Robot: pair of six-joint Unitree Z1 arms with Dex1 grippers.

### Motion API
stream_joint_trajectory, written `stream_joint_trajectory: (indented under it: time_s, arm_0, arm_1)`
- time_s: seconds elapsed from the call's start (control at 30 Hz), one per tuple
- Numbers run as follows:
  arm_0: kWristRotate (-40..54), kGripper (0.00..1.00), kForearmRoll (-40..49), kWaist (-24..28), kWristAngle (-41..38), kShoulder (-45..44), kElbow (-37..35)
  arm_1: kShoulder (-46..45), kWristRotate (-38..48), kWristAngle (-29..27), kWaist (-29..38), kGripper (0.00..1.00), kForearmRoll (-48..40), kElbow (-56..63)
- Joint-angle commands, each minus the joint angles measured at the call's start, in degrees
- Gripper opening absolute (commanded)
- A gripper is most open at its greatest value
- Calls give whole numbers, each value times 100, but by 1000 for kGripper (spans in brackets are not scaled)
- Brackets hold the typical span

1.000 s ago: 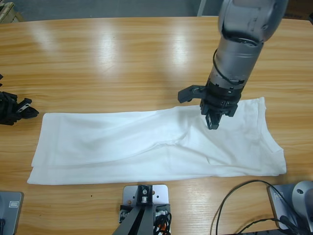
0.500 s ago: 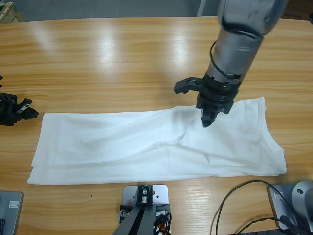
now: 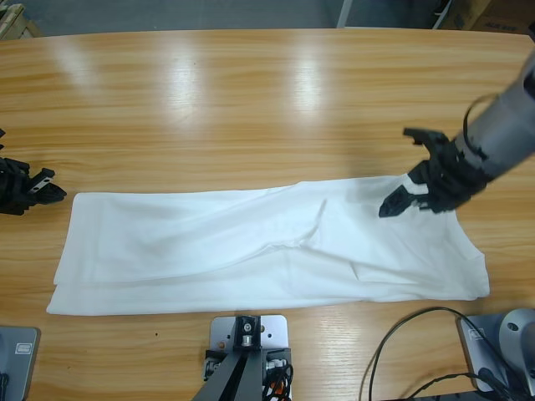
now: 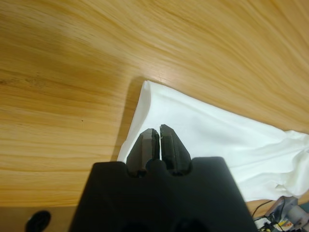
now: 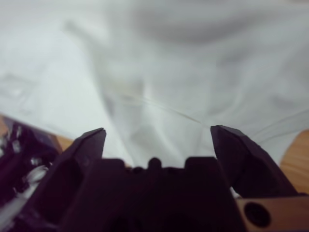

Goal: Fold clothes

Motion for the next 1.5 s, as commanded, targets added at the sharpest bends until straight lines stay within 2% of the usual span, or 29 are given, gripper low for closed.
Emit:
stream_joint_trajectory:
  time_s: [0.03, 0.2, 0.27, 0.43, 0.7, 0.77, 0.83, 0.9, 1.3, 1.33, 1.37, 1.4, 1.5]
  arm_0:
    - [-59, 0, 68, -43, -90, 15, 88]
    - [-67, 0, 63, -116, -92, 57, 81]
    - [-67, 0, 68, -120, -90, 59, 114]
    - [-76, 0, 68, -120, -90, 53, 193]
    - [-85, 0, 68, -120, -92, 52, 195]
    - [-85, 0, 68, -120, -90, 62, 202]
    - [-92, 0, 68, -120, -92, 83, 202]
    - [-94, 0, 61, -120, -99, 75, 193]
    - [-94, 0, 63, -120, -90, 52, 158]
    - [-94, 0, 64, -120, -92, 53, 158]
    - [-94, 0, 63, -120, -94, 61, 158]
    - [-94, 0, 64, -120, -90, 55, 158]
    - [-94, 0, 68, -120, -90, 53, 167]
  arm_1:
    - [-559, 1201, -563, -125, 867, -658, 1143]
    - [-826, 1357, -561, -125, 849, -662, 1215]
    - [-823, 1357, -489, -125, 708, -729, 1215]
    - [-911, 1357, -412, -125, 610, -748, 1206]
    - [-686, 1472, -245, -125, 598, -1117, 1479]
    - [-686, 1480, -217, -125, 514, -1172, 1479]
    - [-615, 1480, -164, -125, 507, -1240, 1480]
    - [-545, 1475, -115, -125, 366, -1296, 1498]
    - [-413, 1463, -15, -161, 356, -1439, 1804]
    - [-431, 1454, -15, -168, 280, -1448, 1799]
    - [-459, 1438, -15, -168, 65, -1463, 1792]
    - [-485, 1421, -15, -168, 0, -1483, 1786]
    - [-578, 1387, -32, -168, 0, -1536, 1769]
